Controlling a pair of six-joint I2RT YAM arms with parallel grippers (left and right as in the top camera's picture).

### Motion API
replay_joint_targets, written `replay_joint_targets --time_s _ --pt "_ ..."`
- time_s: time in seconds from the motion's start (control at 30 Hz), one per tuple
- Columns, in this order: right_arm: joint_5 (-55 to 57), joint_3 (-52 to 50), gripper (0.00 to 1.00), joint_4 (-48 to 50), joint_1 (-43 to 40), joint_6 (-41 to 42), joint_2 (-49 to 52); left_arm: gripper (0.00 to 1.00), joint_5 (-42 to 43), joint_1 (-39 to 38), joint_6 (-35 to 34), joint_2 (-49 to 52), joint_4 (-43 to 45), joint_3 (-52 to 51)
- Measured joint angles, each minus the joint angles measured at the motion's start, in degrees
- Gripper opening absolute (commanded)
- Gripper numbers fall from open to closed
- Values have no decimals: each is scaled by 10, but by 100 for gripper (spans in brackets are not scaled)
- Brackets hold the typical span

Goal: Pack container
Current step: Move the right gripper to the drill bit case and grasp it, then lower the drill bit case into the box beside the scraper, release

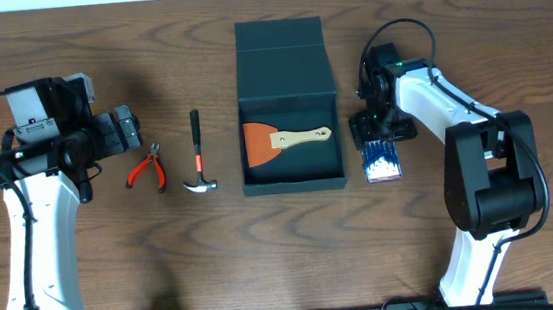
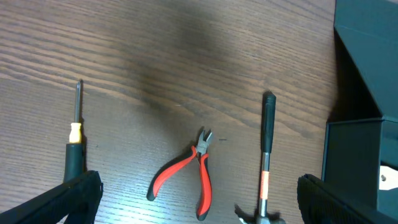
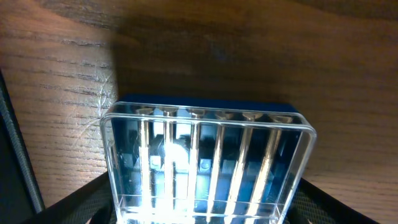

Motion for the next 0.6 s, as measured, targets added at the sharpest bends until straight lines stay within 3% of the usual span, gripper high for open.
replay_joint_targets --time_s 0.2,0.5,0.6 --pt "4 -4 60 4 0 -4 -3 98 0 0 0 0 0 0" --pt "4 16 53 -39 0 10 -4 98 0 0 0 0 0 0" --pt "6 46 42 -68 0 12 -16 98 0 0 0 0 0 0"
